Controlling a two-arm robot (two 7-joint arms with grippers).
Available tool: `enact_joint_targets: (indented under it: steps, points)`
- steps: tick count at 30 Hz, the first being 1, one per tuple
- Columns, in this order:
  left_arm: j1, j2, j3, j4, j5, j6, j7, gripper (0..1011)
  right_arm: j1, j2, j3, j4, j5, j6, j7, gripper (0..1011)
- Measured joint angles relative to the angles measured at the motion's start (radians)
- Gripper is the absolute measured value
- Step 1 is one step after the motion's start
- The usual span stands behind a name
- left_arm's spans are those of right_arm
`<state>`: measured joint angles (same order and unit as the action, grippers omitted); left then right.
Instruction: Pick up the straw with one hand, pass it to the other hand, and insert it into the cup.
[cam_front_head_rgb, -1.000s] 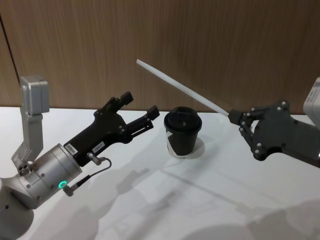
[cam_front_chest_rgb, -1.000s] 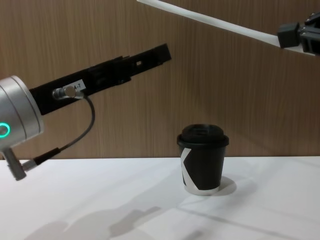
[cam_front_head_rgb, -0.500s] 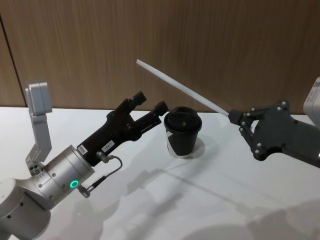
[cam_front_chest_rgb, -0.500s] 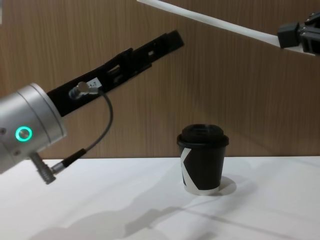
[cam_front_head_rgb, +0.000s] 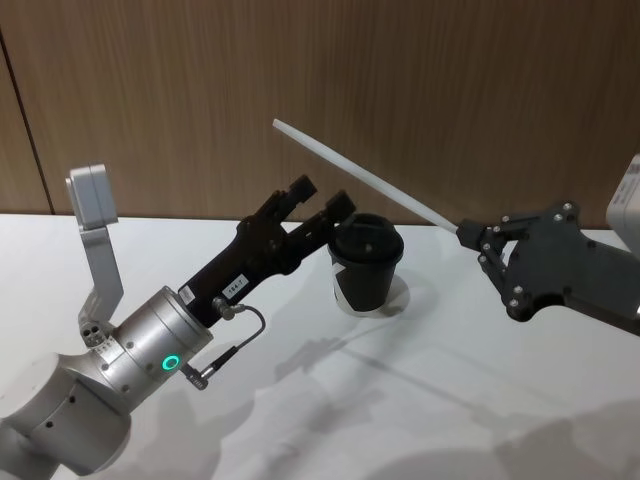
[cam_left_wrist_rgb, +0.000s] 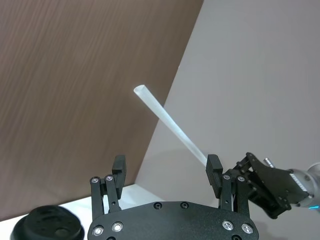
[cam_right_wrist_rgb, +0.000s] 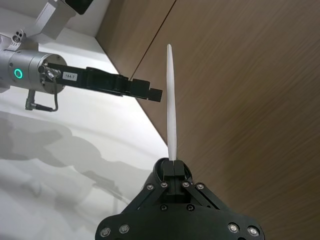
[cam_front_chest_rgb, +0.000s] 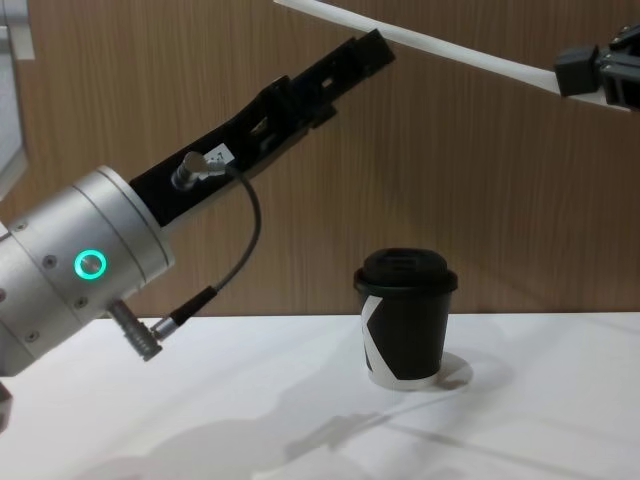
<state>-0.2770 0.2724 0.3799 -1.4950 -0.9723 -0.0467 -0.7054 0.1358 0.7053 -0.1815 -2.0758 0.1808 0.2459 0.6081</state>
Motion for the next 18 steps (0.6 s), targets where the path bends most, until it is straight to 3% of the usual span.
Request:
enact_joint_targets:
  steps: [18]
  points:
    - [-0.046, -0.036, 0.021, 0.061, -0.066, -0.02, -0.091, 1002, 0.0, 0.0, 0.0, 0.0, 0.0, 0.0, 0.0, 1]
